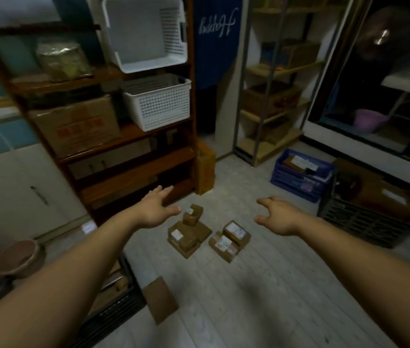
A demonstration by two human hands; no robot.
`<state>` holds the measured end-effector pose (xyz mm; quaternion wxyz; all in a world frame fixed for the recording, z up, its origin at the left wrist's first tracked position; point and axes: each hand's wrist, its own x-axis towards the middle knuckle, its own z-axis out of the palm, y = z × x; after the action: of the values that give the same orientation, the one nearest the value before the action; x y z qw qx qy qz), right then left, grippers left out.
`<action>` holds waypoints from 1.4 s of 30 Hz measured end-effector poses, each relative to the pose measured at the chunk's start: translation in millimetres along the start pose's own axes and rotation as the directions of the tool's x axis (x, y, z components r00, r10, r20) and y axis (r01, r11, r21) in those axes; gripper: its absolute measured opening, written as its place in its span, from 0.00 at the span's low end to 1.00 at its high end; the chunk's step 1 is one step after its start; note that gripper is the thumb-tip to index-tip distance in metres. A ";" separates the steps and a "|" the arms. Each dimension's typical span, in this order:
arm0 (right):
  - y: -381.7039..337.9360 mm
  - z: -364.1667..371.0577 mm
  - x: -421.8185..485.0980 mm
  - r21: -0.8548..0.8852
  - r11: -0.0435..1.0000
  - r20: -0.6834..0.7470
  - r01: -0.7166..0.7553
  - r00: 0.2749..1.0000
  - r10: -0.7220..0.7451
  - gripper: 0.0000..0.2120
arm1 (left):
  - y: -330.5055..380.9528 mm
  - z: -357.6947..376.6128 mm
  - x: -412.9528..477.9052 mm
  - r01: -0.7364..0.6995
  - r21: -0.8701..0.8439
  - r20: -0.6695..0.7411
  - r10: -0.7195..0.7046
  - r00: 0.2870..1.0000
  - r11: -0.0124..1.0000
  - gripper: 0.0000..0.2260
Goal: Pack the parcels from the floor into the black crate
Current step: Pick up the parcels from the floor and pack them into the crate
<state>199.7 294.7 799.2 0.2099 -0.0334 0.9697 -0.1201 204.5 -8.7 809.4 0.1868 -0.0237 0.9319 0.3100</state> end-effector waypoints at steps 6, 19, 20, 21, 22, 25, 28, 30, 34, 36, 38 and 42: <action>31.3 -8.5 44.4 0.030 0.997 0.075 0.076 0.994 -0.079 0.32 | 13.8 20.2 41.1 0.084 0.026 0.029 -0.085 0.996 0.996 0.32; 25.3 -26.0 229.5 0.121 0.991 0.173 0.047 0.983 -0.068 0.31 | -19.4 20.0 231.0 0.250 -0.062 0.126 -0.241 0.962 0.966 0.32; 30.3 -28.6 243.2 0.127 0.992 0.175 0.013 0.984 -0.035 0.31 | -19.4 21.3 247.4 0.253 -0.068 0.144 -0.241 0.960 0.965 0.32; 35.2 -31.4 255.5 0.134 0.991 0.181 -0.018 0.984 -0.007 0.31 | -19.1 23.2 262.8 0.262 -0.071 0.159 -0.249 0.955 0.962 0.32; 39.8 -33.6 267.3 0.143 0.989 0.193 -0.043 0.981 0.015 0.31 | -20.3 25.8 277.5 0.275 -0.073 0.177 -0.259 0.950 0.959 0.32; 51.7 -36.9 297.9 0.151 0.984 0.256 -0.094 0.965 0.053 0.31 | -17.9 34.8 309.0 0.259 -0.072 0.218 -0.238 0.946 0.963 0.27; 60.9 -33.6 330.4 0.140 0.984 0.325 -0.108 0.944 0.058 0.31 | -18.3 40.9 325.2 0.282 -0.151 0.241 -0.242 0.940 0.947 0.29; 64.5 -30.3 356.0 0.132 0.987 0.366 -0.094 0.930 0.039 0.31 | -37.5 54.8 340.9 0.321 -0.199 0.221 -0.277 0.935 0.926 0.42; 72.1 -19.0 419.1 0.071 0.997 0.454 0.001 0.890 -0.034 0.31 | -53.6 86.7 359.9 0.489 -0.295 0.218 -0.440 0.871 0.821 0.36; 78.5 -9.7 453.1 0.042 0.997 0.510 0.063 0.857 -0.076 0.30 | -43.2 101.4 371.2 0.526 -0.338 0.201 -0.486 0.851 0.781 0.27; 86.6 0.1 486.1 0.063 0.989 0.566 0.132 0.812 -0.144 0.26 | -41.4 126.3 385.0 0.585 -0.364 0.171 -0.566 0.807 0.724 0.29; 121.3 33.6 561.9 0.069 0.978 0.633 0.199 0.749 -0.197 0.24 | -43.0 204.3 422.2 0.701 -0.373 0.222 -0.675 0.704 0.608 0.34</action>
<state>-299.2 340.2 515.3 0.5114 -0.1749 0.8325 -0.1218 -112.8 106.7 480.9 0.3087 -0.4111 0.7521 0.4125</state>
